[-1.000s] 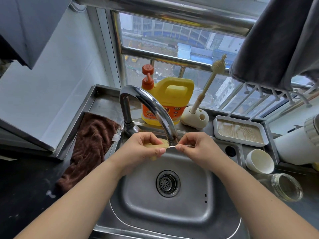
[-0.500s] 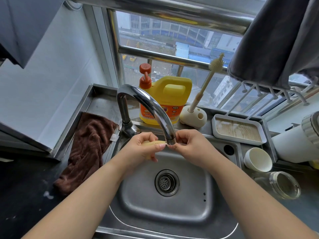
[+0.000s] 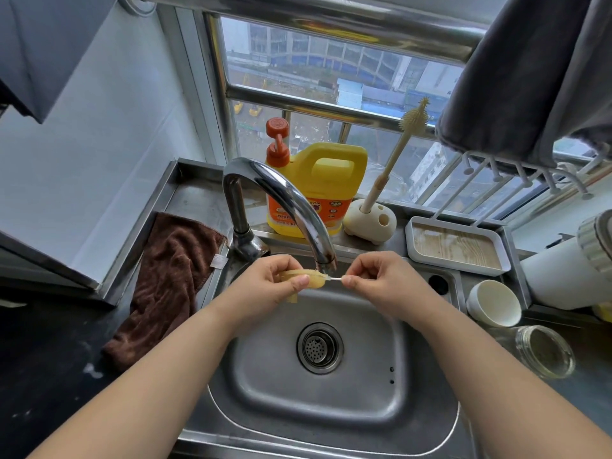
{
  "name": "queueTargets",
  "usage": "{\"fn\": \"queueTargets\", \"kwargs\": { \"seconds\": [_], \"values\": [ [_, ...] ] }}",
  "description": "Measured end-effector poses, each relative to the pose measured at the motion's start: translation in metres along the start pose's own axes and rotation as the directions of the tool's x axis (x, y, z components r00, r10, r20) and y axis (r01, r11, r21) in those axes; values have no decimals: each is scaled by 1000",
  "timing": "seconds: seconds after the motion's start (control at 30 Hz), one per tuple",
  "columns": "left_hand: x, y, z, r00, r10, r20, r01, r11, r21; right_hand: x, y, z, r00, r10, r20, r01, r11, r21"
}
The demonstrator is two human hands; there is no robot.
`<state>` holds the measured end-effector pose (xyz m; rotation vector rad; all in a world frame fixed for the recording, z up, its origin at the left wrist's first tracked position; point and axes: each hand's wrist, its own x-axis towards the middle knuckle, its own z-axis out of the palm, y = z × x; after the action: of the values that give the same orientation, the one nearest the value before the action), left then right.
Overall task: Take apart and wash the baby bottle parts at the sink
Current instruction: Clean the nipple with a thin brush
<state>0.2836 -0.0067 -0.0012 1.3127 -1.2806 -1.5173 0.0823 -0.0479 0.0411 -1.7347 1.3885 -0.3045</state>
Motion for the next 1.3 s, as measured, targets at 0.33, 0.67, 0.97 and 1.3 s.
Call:
{"fn": "queueTargets", "kwargs": {
  "seconds": [0.33,0.67,0.97,1.3],
  "values": [
    [1,0,2,999,-39,7,40,993,-114,0,0,1,999,-25,31,25,1000,9],
    [7,10,14,998,34,-44,-18,945,327,4,-9,16,999,-48,3,48,994,-97],
    [5,8,4,995,93,-22,-83,954,287,1,-3,1,999,-43,-7,43,997,-71],
    [2,2,2,995,90,38,-95,979,181,-1,-2,-6,997,-55,47,56,998,-37]
  ]
}}
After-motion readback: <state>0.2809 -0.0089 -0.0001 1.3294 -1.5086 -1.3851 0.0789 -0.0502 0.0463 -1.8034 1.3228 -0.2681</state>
